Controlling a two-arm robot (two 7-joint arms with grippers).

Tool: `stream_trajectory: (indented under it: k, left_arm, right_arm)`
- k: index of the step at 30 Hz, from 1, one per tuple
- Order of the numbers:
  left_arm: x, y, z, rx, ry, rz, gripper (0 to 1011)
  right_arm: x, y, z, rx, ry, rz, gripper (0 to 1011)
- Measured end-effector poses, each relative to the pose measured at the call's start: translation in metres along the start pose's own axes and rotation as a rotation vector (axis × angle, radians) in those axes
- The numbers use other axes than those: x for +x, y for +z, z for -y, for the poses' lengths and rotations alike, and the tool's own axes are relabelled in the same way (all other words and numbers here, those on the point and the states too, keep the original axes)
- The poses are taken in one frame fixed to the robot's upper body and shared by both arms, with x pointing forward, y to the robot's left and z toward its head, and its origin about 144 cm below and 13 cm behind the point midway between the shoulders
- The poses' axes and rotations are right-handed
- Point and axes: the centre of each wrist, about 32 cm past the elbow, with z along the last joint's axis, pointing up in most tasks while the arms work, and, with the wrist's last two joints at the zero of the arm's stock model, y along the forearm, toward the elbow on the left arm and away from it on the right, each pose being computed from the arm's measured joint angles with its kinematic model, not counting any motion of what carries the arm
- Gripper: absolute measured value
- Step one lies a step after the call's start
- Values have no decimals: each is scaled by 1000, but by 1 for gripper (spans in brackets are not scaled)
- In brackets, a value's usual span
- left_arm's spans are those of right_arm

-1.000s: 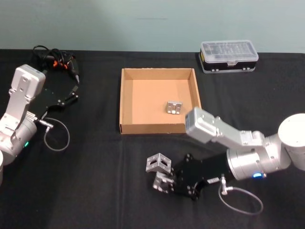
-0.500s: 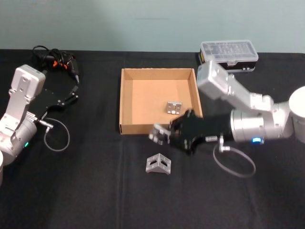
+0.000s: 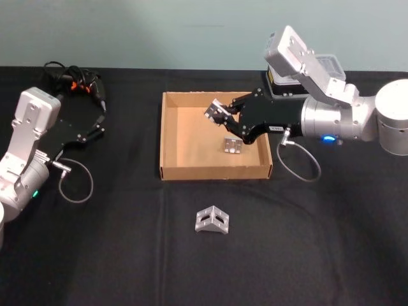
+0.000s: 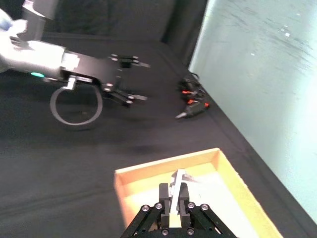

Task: Use one hand to pick up the angle iron from the table and place it into the box.

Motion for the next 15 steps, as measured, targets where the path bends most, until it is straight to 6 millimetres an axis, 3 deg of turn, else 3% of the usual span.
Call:
stream_trajectory:
  k: [15]
  left_arm:
    - [0, 0, 0, 0, 0, 0, 1000]
  right_arm:
    - [20, -20, -40, -46, -15, -16, 119]
